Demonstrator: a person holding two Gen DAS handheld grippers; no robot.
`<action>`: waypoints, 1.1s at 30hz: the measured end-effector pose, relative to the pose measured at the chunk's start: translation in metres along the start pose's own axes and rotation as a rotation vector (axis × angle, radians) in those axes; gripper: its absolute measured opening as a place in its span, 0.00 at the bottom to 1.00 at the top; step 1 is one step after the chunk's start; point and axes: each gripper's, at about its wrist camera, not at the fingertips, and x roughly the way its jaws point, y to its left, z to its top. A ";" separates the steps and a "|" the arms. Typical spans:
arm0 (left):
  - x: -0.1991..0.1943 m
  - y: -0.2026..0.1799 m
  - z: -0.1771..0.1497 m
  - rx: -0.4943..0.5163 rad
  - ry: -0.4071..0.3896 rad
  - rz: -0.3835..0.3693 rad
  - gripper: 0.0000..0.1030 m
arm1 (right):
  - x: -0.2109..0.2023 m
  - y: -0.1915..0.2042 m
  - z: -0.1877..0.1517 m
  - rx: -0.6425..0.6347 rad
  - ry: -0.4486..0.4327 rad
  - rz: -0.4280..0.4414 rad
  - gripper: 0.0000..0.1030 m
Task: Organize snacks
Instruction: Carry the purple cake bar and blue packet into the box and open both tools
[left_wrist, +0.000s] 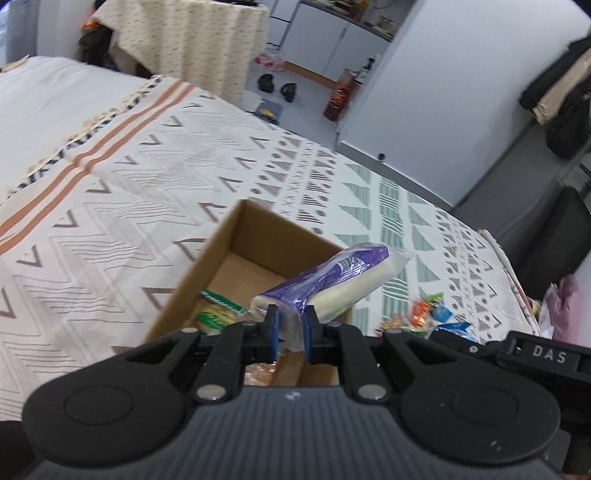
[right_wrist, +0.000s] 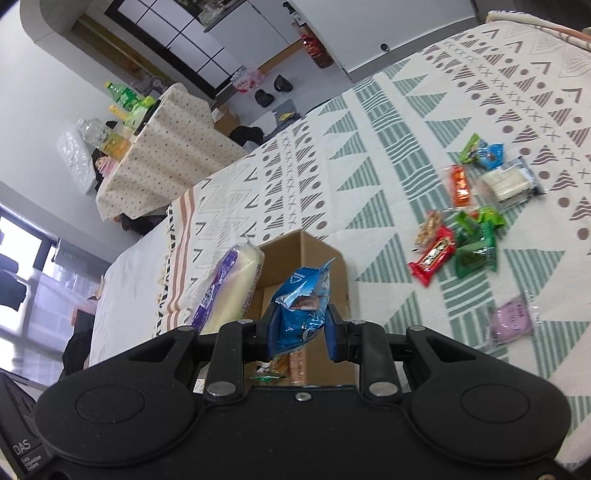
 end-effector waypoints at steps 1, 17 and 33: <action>0.001 0.005 0.001 -0.011 0.000 0.005 0.11 | 0.003 0.003 -0.001 -0.004 0.004 0.000 0.24; 0.025 0.045 0.012 -0.143 0.016 0.025 0.15 | 0.036 0.038 0.002 -0.042 0.032 -0.011 0.24; 0.029 0.044 0.019 -0.072 0.065 0.103 0.85 | 0.036 0.044 0.005 -0.039 -0.008 -0.033 0.55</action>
